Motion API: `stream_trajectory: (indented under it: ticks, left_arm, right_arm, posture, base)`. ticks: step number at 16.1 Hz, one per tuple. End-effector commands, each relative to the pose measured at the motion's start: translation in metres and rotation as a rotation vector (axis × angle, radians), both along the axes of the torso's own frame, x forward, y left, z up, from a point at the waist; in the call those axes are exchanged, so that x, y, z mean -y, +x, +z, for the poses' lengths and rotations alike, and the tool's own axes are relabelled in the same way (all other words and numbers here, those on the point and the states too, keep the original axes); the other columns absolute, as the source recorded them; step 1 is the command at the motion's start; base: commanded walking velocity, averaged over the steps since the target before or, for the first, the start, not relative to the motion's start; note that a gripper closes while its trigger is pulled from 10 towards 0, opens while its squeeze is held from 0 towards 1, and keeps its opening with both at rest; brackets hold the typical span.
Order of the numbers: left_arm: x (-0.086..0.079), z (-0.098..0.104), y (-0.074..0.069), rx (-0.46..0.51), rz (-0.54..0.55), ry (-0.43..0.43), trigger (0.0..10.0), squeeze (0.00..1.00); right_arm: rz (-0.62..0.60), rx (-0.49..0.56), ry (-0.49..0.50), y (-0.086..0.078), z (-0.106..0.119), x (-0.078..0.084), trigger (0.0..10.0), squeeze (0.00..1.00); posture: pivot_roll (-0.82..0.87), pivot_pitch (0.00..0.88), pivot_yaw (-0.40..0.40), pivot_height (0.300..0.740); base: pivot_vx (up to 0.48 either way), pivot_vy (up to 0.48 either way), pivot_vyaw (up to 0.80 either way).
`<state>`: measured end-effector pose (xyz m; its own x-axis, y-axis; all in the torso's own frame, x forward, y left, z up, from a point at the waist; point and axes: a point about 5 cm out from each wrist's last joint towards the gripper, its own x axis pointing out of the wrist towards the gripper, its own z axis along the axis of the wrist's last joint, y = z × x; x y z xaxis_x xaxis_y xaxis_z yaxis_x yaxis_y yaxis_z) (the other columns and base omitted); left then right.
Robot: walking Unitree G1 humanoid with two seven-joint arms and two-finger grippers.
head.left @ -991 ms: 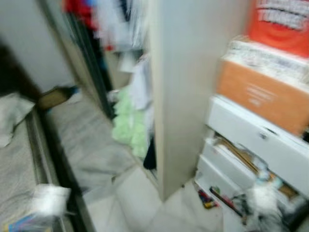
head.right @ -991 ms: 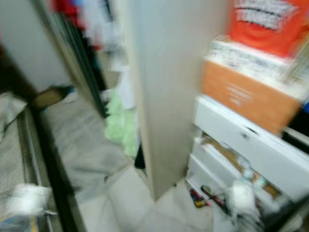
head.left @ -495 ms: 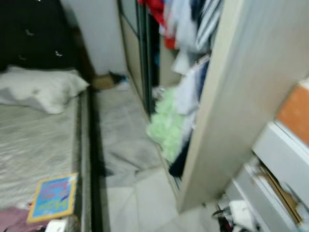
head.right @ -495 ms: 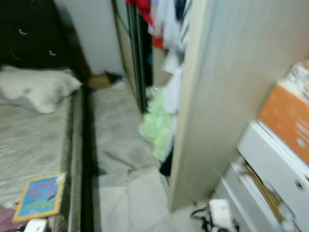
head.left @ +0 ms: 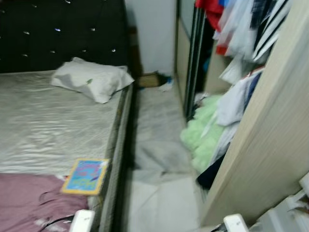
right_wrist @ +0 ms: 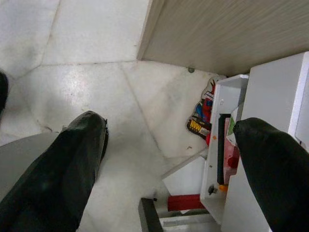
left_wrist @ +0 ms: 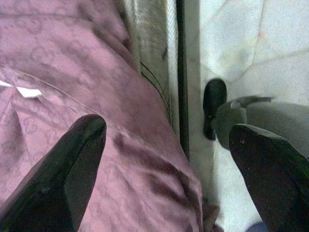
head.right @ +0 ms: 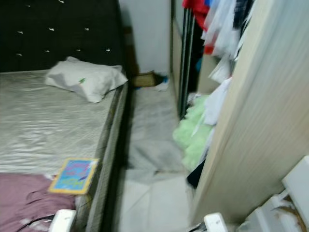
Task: Clean up the room
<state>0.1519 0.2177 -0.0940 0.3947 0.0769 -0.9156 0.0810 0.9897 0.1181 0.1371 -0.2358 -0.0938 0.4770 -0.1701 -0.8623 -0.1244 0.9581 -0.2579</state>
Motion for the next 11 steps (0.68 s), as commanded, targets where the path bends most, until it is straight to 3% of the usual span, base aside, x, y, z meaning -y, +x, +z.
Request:
stream_trajectory:
  ticks: [1, 3, 5, 11]
  left_arm:
    - [-0.002, 0.001, 0.001, -0.015, -0.017, 0.030, 10.0, 0.00]
    - [0.007, 0.002, 0.010, -0.007, -0.043, 0.039, 10.0, 0.00]
    - [-0.013, -0.001, -0.012, -0.026, -0.035, 0.058, 10.0, 0.00]
    - [-0.015, -0.002, -0.014, -0.032, -0.056, 0.063, 10.0, 0.00]
  right_arm:
    - [0.019, 0.005, -0.002, 0.006, 0.001, -0.005, 10.0, 0.00]
    - [0.041, 0.020, -0.003, 0.005, 0.002, -0.001, 10.0, 0.00]
    - [0.045, 0.024, -0.003, 0.003, 0.002, 0.002, 10.0, 0.00]
    - [0.098, 0.012, -0.008, 0.002, 0.002, 0.000, 10.0, 0.00]
  posture:
    - [-0.05, 0.000, 0.033, 0.740]
    - [-0.05, 0.000, 0.034, 0.740]
    - [-0.05, 0.000, 0.034, 0.740]
    - [-0.05, 0.000, 0.033, 0.740]
  base:
    - [0.000, 0.000, 0.63]
    - [0.000, 0.000, 0.60]
    - [0.000, 0.000, 0.59]
    - [0.000, 0.000, 0.56]
